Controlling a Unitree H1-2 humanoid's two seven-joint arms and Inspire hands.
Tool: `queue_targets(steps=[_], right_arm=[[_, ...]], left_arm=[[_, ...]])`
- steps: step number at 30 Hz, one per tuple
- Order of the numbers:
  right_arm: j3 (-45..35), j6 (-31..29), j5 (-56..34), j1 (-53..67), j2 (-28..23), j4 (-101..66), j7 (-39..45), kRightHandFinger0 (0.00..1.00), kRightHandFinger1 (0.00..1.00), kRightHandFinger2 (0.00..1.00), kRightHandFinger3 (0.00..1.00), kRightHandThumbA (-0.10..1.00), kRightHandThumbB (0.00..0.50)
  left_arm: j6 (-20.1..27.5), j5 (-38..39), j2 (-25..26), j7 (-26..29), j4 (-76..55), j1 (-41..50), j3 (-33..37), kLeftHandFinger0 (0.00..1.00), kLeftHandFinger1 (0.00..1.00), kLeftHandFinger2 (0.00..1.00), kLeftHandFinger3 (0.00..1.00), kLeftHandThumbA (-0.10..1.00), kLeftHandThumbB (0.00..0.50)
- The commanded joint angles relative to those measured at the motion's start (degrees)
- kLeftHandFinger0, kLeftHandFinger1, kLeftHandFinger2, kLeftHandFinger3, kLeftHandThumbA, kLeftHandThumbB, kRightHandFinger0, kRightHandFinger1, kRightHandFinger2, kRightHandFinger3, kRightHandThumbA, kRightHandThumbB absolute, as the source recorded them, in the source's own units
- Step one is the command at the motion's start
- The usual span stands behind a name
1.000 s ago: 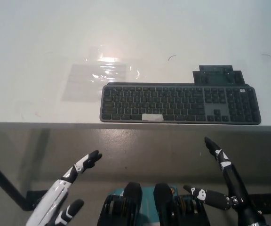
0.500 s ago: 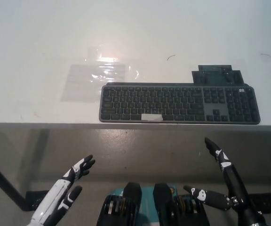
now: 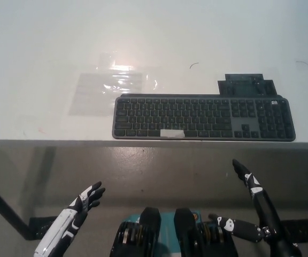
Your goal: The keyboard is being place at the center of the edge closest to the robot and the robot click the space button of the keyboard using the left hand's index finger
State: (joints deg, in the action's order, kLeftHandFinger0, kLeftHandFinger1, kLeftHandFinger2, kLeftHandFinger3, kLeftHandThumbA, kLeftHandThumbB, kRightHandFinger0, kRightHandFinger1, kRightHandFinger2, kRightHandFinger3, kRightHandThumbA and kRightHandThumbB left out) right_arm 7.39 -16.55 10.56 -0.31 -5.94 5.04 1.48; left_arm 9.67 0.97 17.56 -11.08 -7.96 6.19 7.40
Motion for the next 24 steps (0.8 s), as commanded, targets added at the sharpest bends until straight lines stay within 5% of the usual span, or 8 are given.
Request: queue_targets(steps=[1,7,24], right_arm=[[0.24,-3.17,-0.67,-0.52,0.11,-0.96,0.35,1.00,1.00,1.00,1.00,1.00,0.432],[0.17,-2.80,-0.27,-0.98,-0.14,-1.25,0.31,1.00,1.00,1.00,1.00,1.00,0.433],[0.10,-3.90,0.04,-0.14,0.08,-0.51,-0.23,1.00,1.00,1.00,1.00,1.00,0.434]], left_arm=[[-0.71,1.99,-0.63,-0.77,-1.09,0.13,-0.87,1.00,1.00,1.00,1.00,1.00,0.358],[0.01,1.03,-0.58,-0.73,-0.48,-0.53,-1.19,1.00,1.00,1.00,1.00,1.00,0.328],[-0.13,-0.94,-0.60,-0.98,-1.06,-0.19,-1.21,1.00,1.00,1.00,1.00,1.00,0.356]])
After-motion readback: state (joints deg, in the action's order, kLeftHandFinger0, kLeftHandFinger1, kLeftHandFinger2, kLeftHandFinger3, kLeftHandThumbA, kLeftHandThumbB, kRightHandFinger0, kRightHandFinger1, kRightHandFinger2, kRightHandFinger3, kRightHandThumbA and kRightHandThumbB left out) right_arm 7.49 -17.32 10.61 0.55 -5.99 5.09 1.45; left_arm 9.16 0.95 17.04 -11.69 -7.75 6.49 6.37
